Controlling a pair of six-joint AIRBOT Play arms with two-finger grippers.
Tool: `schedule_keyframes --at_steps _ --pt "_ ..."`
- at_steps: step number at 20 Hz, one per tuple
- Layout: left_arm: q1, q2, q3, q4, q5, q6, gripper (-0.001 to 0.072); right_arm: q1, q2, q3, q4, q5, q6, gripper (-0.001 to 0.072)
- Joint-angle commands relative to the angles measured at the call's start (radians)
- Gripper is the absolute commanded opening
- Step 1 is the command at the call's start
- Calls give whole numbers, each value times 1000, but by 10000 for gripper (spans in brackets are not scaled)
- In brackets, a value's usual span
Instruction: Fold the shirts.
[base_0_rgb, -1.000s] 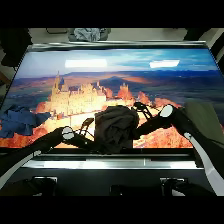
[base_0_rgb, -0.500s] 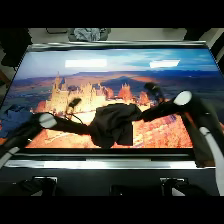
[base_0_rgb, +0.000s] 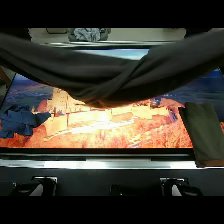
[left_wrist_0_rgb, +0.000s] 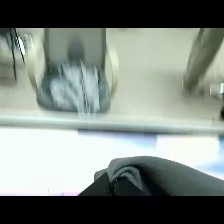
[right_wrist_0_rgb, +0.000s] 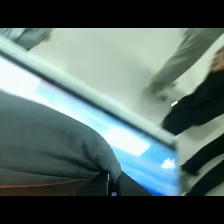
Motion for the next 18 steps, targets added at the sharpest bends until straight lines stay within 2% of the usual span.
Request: schedule_keyframes --at_steps 1,3,5,7,9,11,13,15,18 --pt "42 31 190 18 39 -11 29 -19 100 51 -97 -86 67 46" --pt "42 34 216 21 21 -11 29 -19 125 51 -140 -106 76 46" --pt "42 28 212 34 -49 -11 29 -19 134 51 -190 -50 76 46" --pt "42 13 183 54 -151 -10 29 -19 130 50 -220 80 75 47" --pt "41 -8 103 58 -221 -6 30 -19 100 49 -230 271 72 48" --pt "40 -29 -37 23 -230 1 31 -19 30 26 -230 464 71 47" --pt "40 -78 -235 -44 -202 43 31 -19 -48 -86 -197 541 71 46" --pt "40 -171 -420 -133 -102 98 31 -19 -125 -269 -137 476 72 46" --pt "40 -423 -511 -230 40 127 31 -19 -274 -526 -71 132 71 47"
